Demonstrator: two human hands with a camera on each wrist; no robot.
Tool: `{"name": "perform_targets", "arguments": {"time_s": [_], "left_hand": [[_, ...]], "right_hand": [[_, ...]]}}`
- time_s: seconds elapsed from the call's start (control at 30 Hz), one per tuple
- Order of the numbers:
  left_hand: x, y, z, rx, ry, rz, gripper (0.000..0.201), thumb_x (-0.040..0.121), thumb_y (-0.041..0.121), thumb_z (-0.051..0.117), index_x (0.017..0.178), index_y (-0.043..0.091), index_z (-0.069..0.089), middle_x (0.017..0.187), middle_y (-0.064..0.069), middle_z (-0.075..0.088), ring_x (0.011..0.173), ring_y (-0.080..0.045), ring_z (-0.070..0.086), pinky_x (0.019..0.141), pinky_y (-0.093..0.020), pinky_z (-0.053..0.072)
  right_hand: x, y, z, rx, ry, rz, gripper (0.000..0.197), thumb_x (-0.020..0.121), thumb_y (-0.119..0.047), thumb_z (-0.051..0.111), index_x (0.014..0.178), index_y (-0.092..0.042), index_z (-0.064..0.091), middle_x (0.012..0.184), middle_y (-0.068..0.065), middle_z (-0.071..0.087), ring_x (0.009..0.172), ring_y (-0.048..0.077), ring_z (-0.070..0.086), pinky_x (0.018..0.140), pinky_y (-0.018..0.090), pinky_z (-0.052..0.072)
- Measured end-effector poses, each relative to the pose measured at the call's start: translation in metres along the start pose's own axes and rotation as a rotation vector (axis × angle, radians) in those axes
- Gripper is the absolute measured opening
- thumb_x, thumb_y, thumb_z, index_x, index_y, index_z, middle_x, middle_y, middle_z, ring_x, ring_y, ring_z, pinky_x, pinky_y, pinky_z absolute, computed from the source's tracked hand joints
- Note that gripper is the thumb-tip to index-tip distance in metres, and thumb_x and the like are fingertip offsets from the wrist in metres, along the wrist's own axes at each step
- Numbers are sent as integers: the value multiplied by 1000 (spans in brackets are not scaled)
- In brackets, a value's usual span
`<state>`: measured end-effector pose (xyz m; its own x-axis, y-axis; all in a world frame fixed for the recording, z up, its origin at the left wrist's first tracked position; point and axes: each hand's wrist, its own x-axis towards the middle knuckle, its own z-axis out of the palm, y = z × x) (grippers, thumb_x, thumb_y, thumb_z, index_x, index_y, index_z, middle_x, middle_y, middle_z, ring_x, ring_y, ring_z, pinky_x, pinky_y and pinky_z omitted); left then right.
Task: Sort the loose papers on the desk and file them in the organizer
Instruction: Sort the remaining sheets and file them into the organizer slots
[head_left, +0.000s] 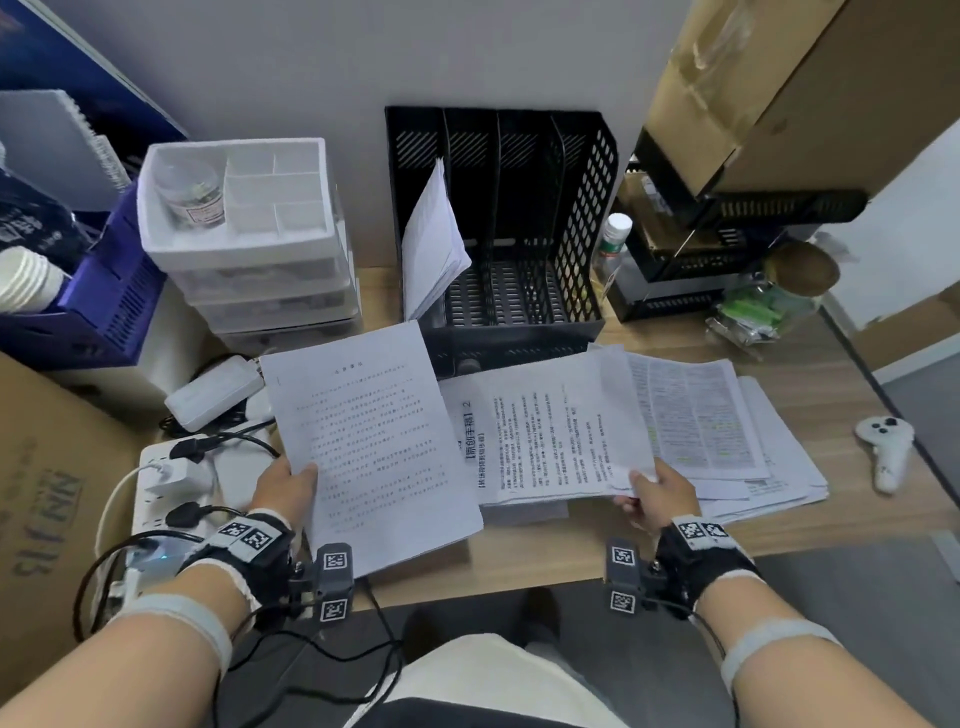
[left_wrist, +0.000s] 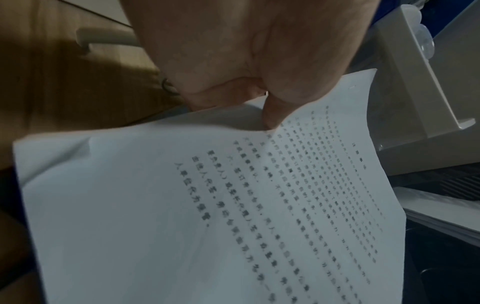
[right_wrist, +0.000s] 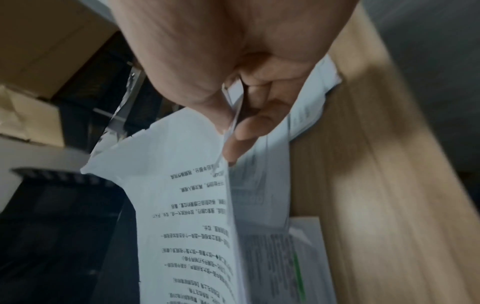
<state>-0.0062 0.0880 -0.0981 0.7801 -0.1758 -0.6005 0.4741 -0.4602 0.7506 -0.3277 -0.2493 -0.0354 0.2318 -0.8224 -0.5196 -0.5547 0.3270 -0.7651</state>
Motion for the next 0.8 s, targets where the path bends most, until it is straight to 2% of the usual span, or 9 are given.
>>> {"name": "perform_targets", "arguments": {"time_s": [0.1, 0.17, 0.27, 0.4, 0.47, 0.57, 0.67, 0.73, 0.8], "left_hand": [[62, -49, 0, 36, -27, 10, 39, 74, 47, 59, 108, 32, 70, 121, -3, 76, 105, -37, 72, 94, -61, 56], [69, -53, 6, 59, -40, 3, 40, 72, 50, 60, 108, 35, 70, 124, -3, 75, 109, -37, 71, 96, -60, 55], [35, -20, 21, 117, -43, 36, 36, 84, 35, 60, 113, 14, 65, 122, -19, 72, 114, -44, 67, 101, -60, 53], [-7, 14, 44, -57, -216, -36, 30, 86, 28, 64, 114, 18, 70, 129, -13, 72, 114, -39, 68, 102, -62, 52], [-38, 36, 60, -163, -316, -97, 15, 97, 13, 63, 110, 13, 71, 118, -14, 75, 107, -32, 71, 90, -48, 61], [-73, 55, 93, -182, -523, -161, 18, 99, 1, 58, 114, 1, 67, 109, -12, 80, 98, -24, 76, 69, -28, 65], [-92, 62, 118, -125, -646, -180, 23, 96, -3, 61, 119, 0, 66, 111, -11, 80, 95, -22, 79, 69, -27, 64], [-101, 62, 132, -93, -695, -191, 26, 96, -2, 63, 121, 3, 66, 114, -10, 79, 99, -23, 78, 72, -28, 65], [-107, 62, 143, -31, -748, -211, 26, 96, 2, 65, 122, 7, 66, 115, -9, 79, 98, -22, 78, 68, -28, 65]], "right_hand": [[-1, 17, -14, 108, 66, 64, 41, 98, -9, 52, 138, -8, 49, 99, 27, 72, 52, 18, 65, 44, 22, 49], [-6, 25, -19, 148, 99, 85, 32, 97, -10, 52, 128, -6, 57, 85, 20, 75, 55, 19, 65, 46, 23, 49], [-17, 34, -23, 252, 131, 110, 20, 97, -10, 52, 114, -7, 63, 66, 7, 74, 67, 28, 65, 54, 27, 48], [-34, 32, -23, 421, 81, 131, 23, 100, -3, 47, 119, -10, 59, 84, 11, 71, 64, 23, 63, 46, 21, 52], [-45, 28, -20, 479, -19, 168, 25, 99, 1, 46, 119, -10, 57, 92, 14, 70, 64, 22, 66, 48, 21, 55], [-60, 25, -14, 528, -225, 238, 32, 95, 7, 47, 121, -11, 56, 103, 19, 72, 74, 27, 75, 55, 26, 59], [-69, 24, -5, 553, -369, 275, 46, 91, 10, 53, 130, -15, 53, 109, 14, 72, 83, 26, 75, 59, 28, 60], [-73, 22, -3, 551, -404, 274, 51, 89, 15, 49, 132, -13, 52, 108, 11, 72, 81, 21, 75, 61, 29, 61], [-77, 22, -7, 568, -430, 272, 52, 90, 18, 43, 131, -14, 52, 112, 12, 71, 85, 23, 75, 63, 31, 62]]}}
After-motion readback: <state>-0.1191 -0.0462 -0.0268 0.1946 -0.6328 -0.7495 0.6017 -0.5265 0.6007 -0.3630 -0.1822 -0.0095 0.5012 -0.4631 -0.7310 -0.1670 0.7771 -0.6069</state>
